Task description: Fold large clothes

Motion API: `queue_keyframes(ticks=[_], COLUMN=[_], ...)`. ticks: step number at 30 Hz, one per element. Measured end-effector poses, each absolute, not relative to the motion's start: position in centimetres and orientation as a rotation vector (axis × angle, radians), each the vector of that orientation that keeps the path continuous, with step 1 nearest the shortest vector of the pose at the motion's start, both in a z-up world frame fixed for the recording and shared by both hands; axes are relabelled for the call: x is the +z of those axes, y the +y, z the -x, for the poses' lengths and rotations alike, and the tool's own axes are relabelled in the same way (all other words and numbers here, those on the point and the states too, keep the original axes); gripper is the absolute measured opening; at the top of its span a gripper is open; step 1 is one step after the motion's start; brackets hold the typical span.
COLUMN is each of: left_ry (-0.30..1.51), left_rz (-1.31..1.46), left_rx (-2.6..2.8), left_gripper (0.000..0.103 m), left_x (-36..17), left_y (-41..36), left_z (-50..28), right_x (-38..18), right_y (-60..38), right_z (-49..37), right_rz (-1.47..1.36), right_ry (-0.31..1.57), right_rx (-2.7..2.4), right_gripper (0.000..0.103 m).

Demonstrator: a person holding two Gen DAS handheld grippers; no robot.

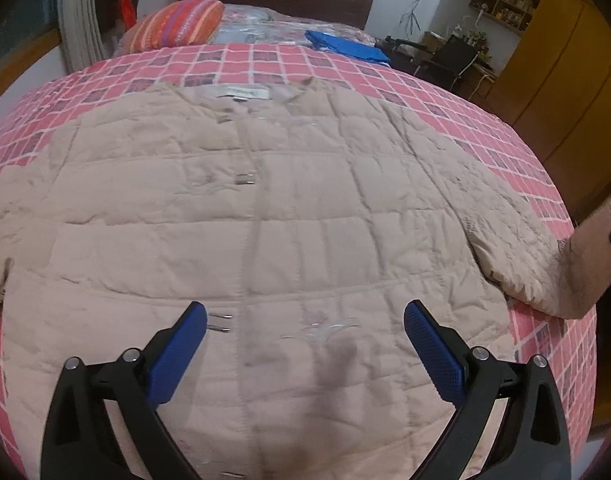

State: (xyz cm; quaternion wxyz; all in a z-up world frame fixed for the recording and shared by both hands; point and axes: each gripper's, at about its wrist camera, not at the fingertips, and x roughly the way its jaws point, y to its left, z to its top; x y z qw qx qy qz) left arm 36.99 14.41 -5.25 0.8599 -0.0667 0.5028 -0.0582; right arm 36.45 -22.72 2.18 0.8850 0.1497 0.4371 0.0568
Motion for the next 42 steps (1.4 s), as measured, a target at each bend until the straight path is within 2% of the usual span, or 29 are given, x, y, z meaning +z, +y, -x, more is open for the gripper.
queue_keyframes(ticks=[14,21,24,27,29,30,38,42], left_ry=[1.082,1.069,1.073,1.079,1.084,1.084,1.086,1.129], left_rz=[0.162,0.153,0.17,0.18,0.196,0.206,0.229,0.249], left_rx=[-0.115,-0.124,-0.136,-0.146,-0.158,-0.166,-0.281,-0.36], left_gripper=[0.099,0.099,0.099,0.099,0.099,0.099,0.099,0.099], left_x=[-6.4,-5.8,-5.5,-5.3,-5.0,-4.8,-3.1,-3.4], left_y=[15.6,15.3,15.0,14.7,14.3,14.1,8.7,5.2], left_z=[-37.2,-37.2,-37.3,-37.4,-37.5,-37.6,-38.5,-39.5], right_x=[-3.0,-6.5,-7.4,-7.2,-6.5,-6.0,0.1,-0.2], right_y=[-12.7,-11.0,-11.0,-11.0,-11.0,-11.1,-15.7,-19.9], right_z=[-40.0,-41.2,-41.6,-41.6,-41.1,-40.7,-37.1,-36.7], right_rz=[-0.246,-0.231,-0.248,-0.265,-0.271,-0.269,-0.322,-0.303], right_ry=[1.028,1.091,1.106,1.112,1.111,1.105,0.975,0.985], right_rx=[0.279,0.279,0.285,0.313,0.348,0.362,0.392,0.231], right_gripper=[0.004,0.004,0.008,0.017,0.031,0.033,0.033,0.033])
